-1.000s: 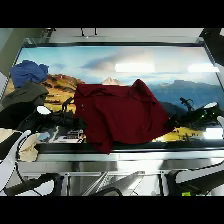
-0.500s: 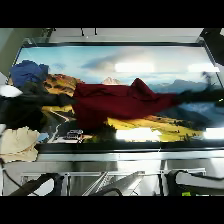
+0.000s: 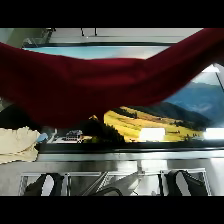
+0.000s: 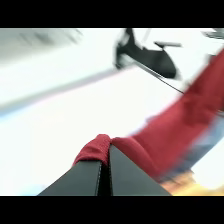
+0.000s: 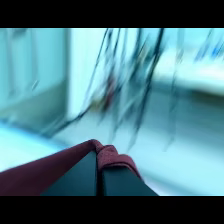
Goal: Fold the shirts.
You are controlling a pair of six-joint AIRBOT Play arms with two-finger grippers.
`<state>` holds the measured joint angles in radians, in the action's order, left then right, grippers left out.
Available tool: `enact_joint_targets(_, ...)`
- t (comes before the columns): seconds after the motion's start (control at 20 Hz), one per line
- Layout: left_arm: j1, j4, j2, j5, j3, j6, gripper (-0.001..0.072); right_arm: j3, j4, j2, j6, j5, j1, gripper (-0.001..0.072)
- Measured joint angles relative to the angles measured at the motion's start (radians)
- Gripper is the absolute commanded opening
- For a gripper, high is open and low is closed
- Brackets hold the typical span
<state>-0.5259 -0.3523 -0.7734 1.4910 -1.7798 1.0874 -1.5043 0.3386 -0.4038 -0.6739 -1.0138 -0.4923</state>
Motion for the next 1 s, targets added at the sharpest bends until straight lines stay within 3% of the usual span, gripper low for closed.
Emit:
enact_joint_targets(0.15,0.018,-0.13,0.013,-0.015,-0.096,0.045,0.0017,-0.009,0.007,0.004,0.046,0.023,-0.006,0.0018)
enact_joint_targets(0.35,0.167,-0.266,-0.09,-0.014,-0.051,0.056,0.0017,0.02,-0.034,-0.168,0.068,-0.123,-0.018,0.0018)
enact_joint_targets(0.65,0.391,-0.385,-0.469,-0.079,0.148,0.011,0.0017,0.142,-0.025,-0.573,0.085,-0.212,0.085,0.0018)
enact_joint_targets(1.0,0.401,-0.433,-0.949,-0.144,0.09,0.074,0.0016,0.129,-0.019,-0.999,0.064,-0.096,0.116,0.0018)
